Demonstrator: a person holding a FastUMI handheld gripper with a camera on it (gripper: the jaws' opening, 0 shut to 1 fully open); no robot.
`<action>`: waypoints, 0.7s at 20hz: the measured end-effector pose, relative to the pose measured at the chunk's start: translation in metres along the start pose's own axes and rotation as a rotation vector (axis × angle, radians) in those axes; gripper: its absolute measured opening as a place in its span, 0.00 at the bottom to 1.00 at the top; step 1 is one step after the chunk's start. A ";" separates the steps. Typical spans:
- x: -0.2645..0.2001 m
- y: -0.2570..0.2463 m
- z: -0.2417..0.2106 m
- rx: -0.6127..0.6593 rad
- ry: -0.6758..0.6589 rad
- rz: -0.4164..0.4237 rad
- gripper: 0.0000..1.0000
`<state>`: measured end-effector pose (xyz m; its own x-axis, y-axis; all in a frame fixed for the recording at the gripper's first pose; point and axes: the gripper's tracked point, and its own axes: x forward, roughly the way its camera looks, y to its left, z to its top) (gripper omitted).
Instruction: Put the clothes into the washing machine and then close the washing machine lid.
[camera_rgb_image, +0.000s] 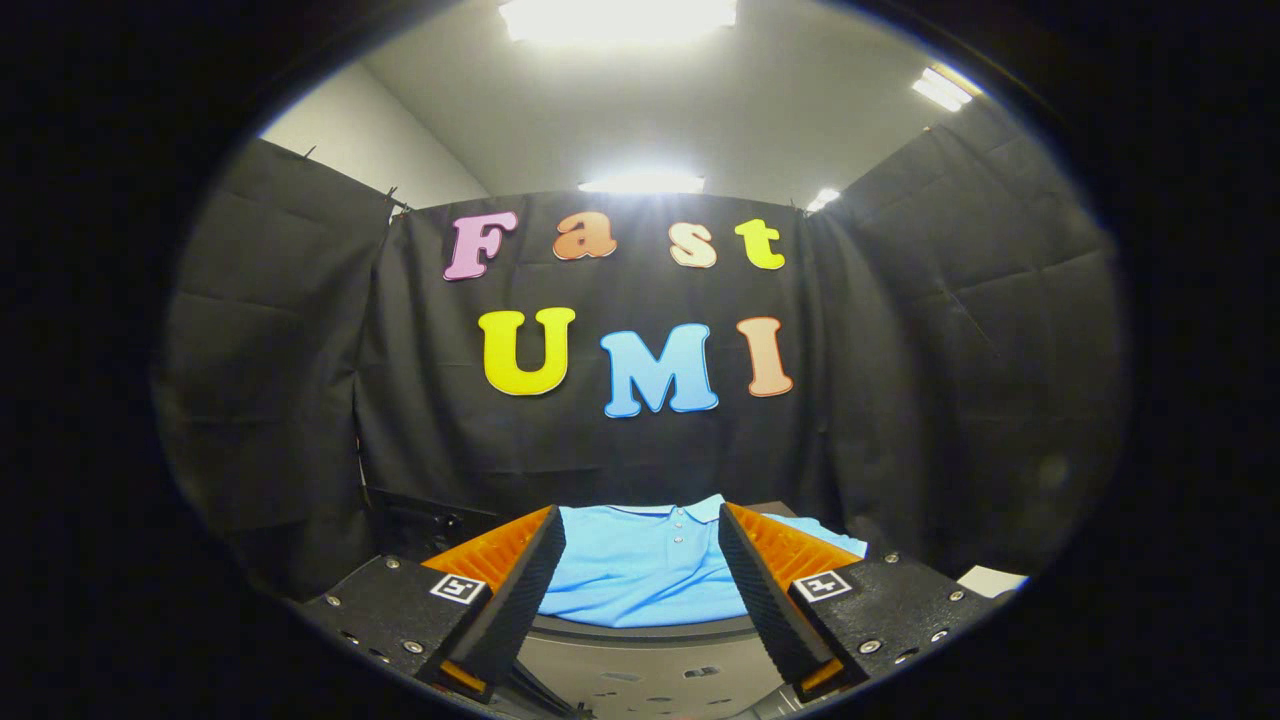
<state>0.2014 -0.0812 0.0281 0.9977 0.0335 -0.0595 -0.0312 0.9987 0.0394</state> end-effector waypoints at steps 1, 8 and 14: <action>0.006 -0.001 -0.002 -0.007 0.007 0.001 0.96; 0.050 -0.008 -0.017 -0.017 0.083 0.028 0.96; 0.091 -0.014 -0.035 -0.023 0.182 0.050 0.96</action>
<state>0.2902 -0.0907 -0.0126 0.9676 0.0869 -0.2373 -0.0835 0.9962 0.0244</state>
